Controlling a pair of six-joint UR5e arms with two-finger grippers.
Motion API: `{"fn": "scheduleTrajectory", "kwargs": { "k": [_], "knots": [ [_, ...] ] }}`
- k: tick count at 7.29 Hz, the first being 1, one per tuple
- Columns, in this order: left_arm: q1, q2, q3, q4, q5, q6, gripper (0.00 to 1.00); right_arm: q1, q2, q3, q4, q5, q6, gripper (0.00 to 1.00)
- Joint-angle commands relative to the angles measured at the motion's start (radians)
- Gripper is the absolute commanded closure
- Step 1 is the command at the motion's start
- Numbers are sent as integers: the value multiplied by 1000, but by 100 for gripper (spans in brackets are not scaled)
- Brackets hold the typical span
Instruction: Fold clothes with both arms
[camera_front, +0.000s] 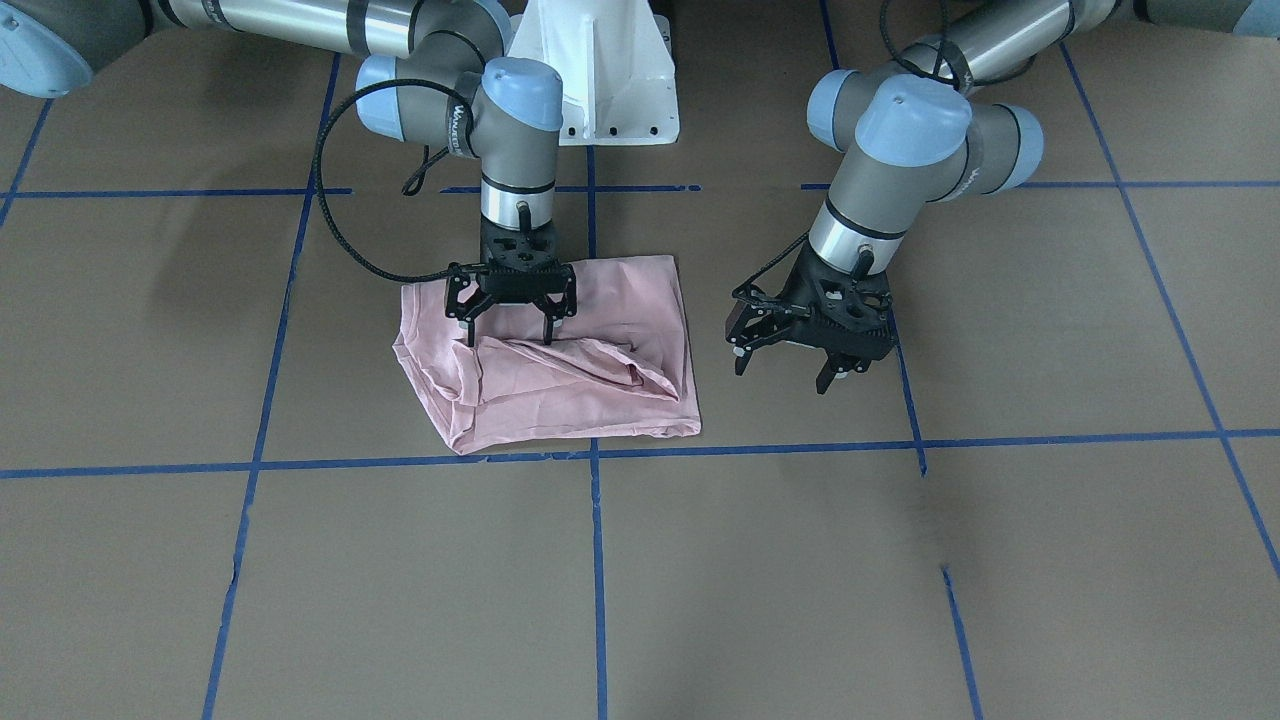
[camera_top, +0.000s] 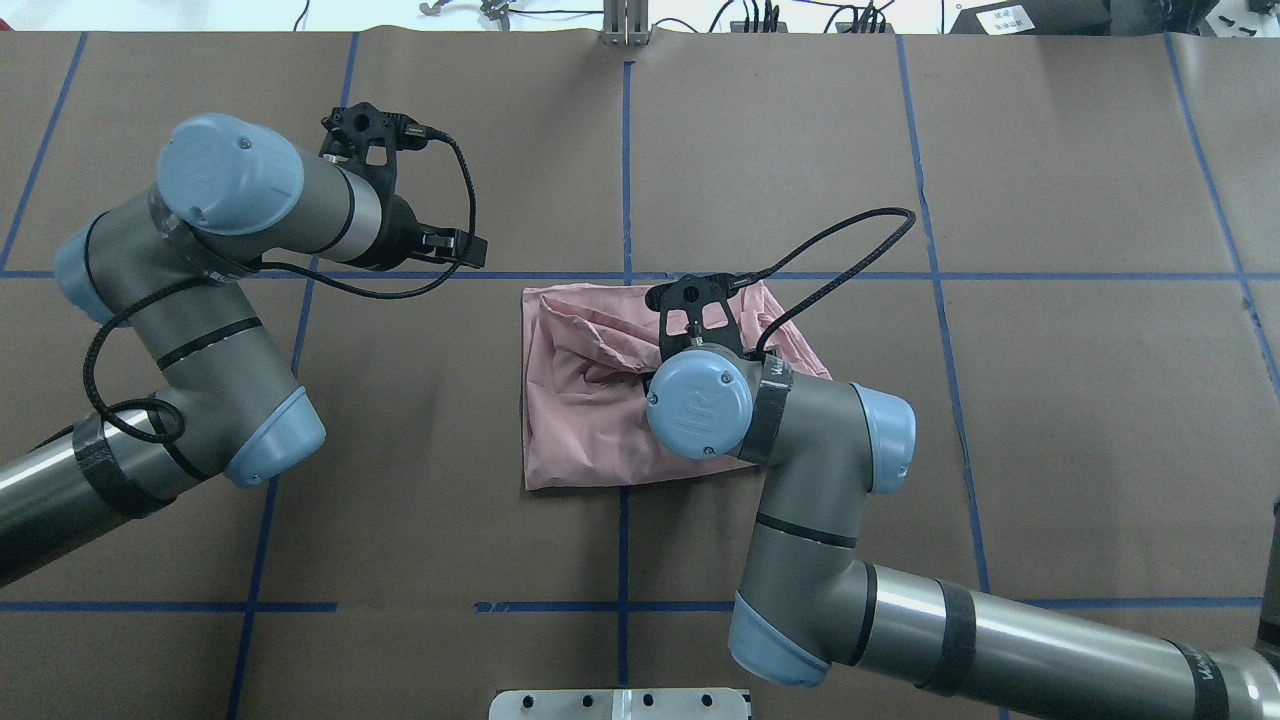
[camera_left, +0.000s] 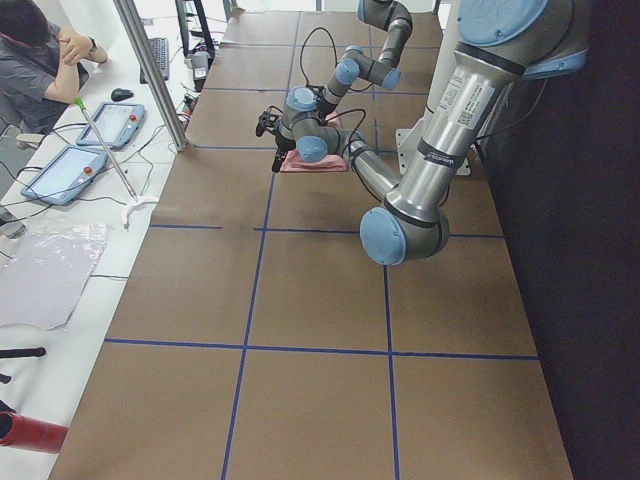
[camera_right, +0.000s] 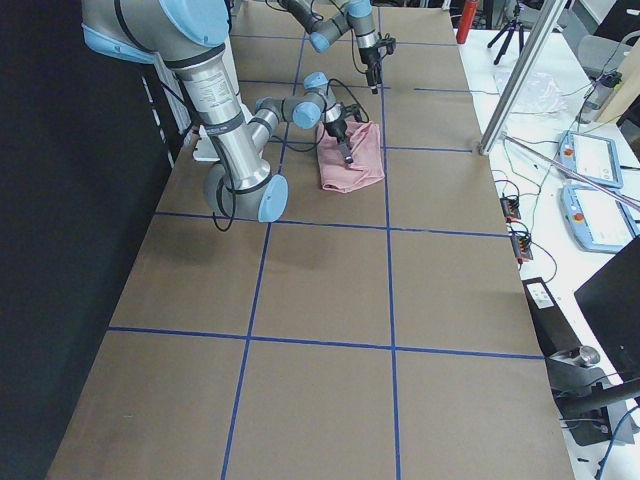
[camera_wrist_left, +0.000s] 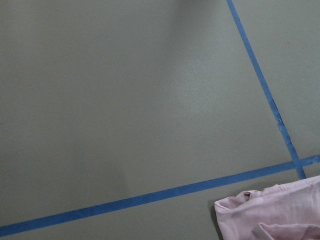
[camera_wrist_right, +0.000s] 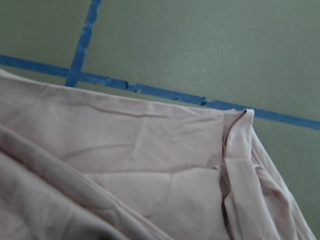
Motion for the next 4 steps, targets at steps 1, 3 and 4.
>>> {"fn": "scheduleTrajectory", "kwargs": {
  "k": [1,3,4],
  "knots": [
    [2,1,-2,1,0,-2,0,75,50,-93,3,2,-47,0],
    [5,1,-5,-1,0,-29,0,185,193,-293,6,43,-96,0],
    [5,-1,-7,-1,0,-34,0,224,244,-308,8,104,-136,0]
  ]
}}
